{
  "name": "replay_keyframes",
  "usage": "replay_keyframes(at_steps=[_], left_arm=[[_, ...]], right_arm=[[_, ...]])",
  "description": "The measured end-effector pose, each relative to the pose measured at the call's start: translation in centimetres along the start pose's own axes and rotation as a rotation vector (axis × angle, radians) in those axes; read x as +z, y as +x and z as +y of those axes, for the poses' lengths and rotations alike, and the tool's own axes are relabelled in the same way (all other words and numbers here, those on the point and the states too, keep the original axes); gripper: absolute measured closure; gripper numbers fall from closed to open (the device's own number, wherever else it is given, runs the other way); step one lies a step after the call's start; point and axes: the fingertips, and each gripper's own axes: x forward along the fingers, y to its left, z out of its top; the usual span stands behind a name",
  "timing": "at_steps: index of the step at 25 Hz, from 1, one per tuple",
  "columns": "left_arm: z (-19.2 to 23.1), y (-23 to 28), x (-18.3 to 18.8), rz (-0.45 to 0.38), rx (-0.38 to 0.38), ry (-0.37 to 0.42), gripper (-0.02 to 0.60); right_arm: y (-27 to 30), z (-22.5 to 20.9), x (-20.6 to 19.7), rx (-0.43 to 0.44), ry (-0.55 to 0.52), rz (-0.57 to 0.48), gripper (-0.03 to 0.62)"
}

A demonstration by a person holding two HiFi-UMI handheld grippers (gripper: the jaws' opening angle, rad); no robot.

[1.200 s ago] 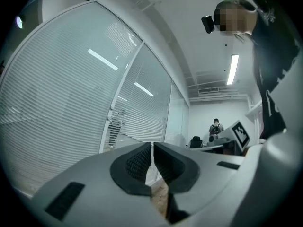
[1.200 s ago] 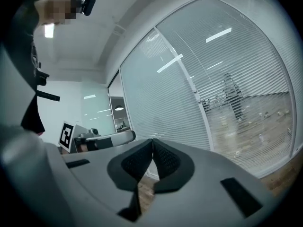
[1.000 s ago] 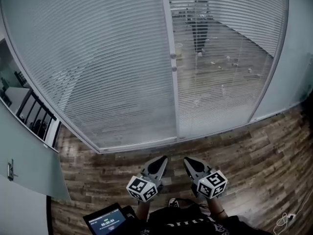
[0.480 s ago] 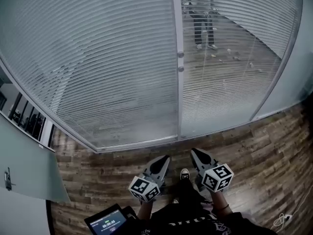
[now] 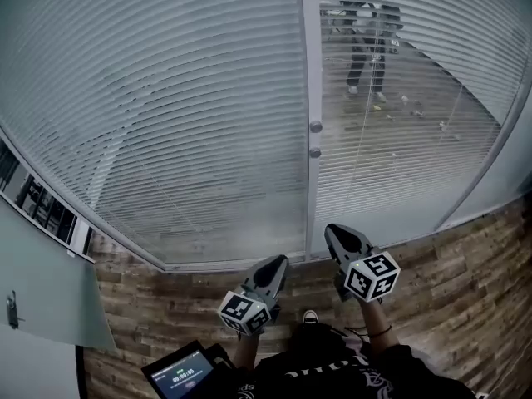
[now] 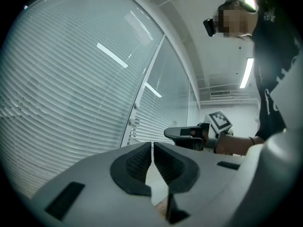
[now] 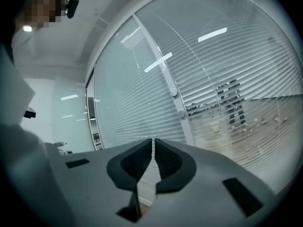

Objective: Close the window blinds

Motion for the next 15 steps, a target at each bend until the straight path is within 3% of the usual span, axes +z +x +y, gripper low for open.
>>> replay_keyframes(at_steps=[4,12,15], left_arm=[[1.1,5.0,0.3,0.009,0.005,0.032,0.577],[3.9,8.3,-1.1,0.06,0.072,0.038,0.577],[5.4,8.3,-1.5,0.058,0.106,0.032,0.577]], right_arm=[[3.1,-4.2,2.0,0.016,-0.026,-0.009,0.576],[9.9,-10.3,4.1,-0.027,0.006,-0.031,0.569],[12.1,-11.4,4.5,-0.052,0.003,-0.03,0.456]])
